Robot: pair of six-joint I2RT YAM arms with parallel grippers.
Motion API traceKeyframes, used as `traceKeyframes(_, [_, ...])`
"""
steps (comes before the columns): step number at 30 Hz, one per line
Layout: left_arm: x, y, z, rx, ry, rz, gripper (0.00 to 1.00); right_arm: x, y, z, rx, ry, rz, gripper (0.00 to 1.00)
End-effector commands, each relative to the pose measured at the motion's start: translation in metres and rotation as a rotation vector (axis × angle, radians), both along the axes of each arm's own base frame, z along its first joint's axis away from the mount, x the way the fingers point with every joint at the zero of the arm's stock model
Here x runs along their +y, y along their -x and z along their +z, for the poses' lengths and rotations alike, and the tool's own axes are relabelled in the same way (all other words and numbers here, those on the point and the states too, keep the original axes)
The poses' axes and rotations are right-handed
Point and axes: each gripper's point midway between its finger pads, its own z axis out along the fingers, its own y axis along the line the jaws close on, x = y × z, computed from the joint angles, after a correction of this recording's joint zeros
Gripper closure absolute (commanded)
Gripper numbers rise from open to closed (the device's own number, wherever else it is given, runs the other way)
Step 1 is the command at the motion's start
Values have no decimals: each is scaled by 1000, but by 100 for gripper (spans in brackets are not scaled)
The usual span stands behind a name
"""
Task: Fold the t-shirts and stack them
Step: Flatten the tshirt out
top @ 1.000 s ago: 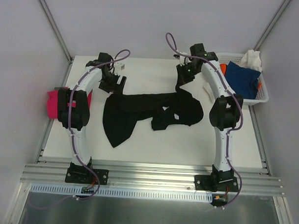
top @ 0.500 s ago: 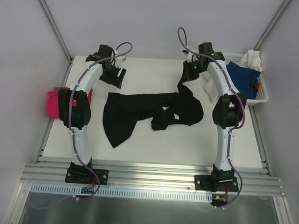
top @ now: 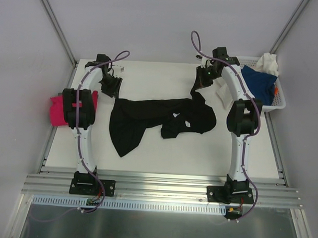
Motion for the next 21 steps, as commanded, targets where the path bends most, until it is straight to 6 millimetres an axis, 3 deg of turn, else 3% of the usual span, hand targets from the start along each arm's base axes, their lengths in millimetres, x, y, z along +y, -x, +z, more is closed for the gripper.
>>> traceKeyframes(1, [-1, 30, 29, -14, 6, -52, 61, 0, -4, 26, -66, -15, -3, 99])
traceKeyframes(2, [1, 38, 32, -15, -8, -61, 61, 0, -5, 26, -68, -13, -4, 99])
traceKeyframes(3, [2, 46, 49, -50, -20, -69, 59, -1, -5, 23, -64, -11, -5, 99])
traceKeyframes(5, [11, 76, 38, -12, -108, -126, 55, -1, -6, 21, -63, -8, -7, 99])
traceKeyframes(6, [12, 98, 36, 4, -141, -169, 45, 0, -7, 19, -60, -6, -6, 99])
traceKeyframes(9, [36, 113, 35, -47, -287, -239, 34, 2, -9, 18, -66, -3, -1, 99])
traceKeyframes(10, [40, 126, 22, -25, -308, -264, 33, 3, -9, 16, -65, -2, 1, 99])
traceKeyframes(17, [53, 117, 11, -79, -441, -376, 38, 9, -7, 14, -60, 0, 11, 99])
traceKeyframes(19, [52, 118, 6, -79, -486, -419, 39, 9, -6, 12, -55, 2, 13, 99])
traceKeyframes(21, [38, 115, 3, -111, -524, -509, 39, 8, -5, 11, -48, 4, 13, 99])
